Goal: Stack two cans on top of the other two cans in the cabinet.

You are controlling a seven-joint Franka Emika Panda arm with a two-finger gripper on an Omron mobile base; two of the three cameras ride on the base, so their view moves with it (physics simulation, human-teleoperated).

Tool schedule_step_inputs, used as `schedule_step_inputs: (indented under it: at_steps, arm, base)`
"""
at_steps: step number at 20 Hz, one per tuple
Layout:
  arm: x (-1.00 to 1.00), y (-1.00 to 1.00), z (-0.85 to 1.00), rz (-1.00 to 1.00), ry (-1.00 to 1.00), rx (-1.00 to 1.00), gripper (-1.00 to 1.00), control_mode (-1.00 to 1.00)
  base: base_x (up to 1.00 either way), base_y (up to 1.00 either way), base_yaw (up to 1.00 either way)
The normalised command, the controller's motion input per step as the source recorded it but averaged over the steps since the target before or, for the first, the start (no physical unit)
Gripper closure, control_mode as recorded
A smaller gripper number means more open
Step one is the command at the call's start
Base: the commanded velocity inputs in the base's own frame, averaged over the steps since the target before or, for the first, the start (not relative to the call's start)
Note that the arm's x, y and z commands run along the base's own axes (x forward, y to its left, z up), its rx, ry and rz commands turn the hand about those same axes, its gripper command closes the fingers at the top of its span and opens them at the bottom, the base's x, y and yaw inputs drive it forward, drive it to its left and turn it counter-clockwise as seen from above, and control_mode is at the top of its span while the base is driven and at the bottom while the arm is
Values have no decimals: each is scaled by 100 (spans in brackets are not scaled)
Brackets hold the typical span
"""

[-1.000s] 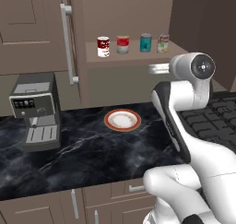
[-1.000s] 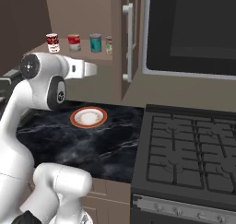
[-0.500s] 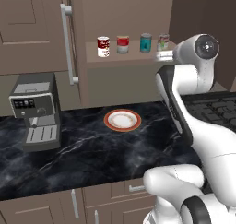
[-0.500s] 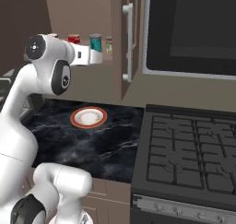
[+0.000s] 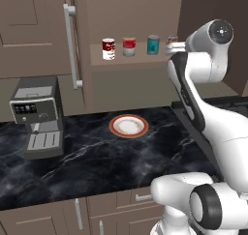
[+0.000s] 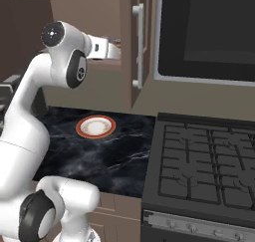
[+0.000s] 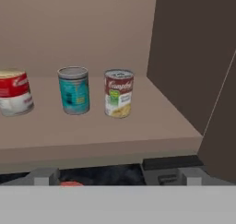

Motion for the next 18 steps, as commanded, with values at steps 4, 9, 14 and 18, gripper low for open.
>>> schedule_step_inputs:
  at_steps: [4,9,14,18]
  arm:
    - [26,-12,-1,0,1,7,-100,-100]
    - [27,-13,-5,0,5,16,-100,-100]
    - [25,-2,-11,2,0,11,-100,-100]
    - [22,0,-16,7,0,3,-100,-100]
  base:
    - [0,0,0]
    - [0,0,0]
    - [0,0,0]
    - [0,0,0]
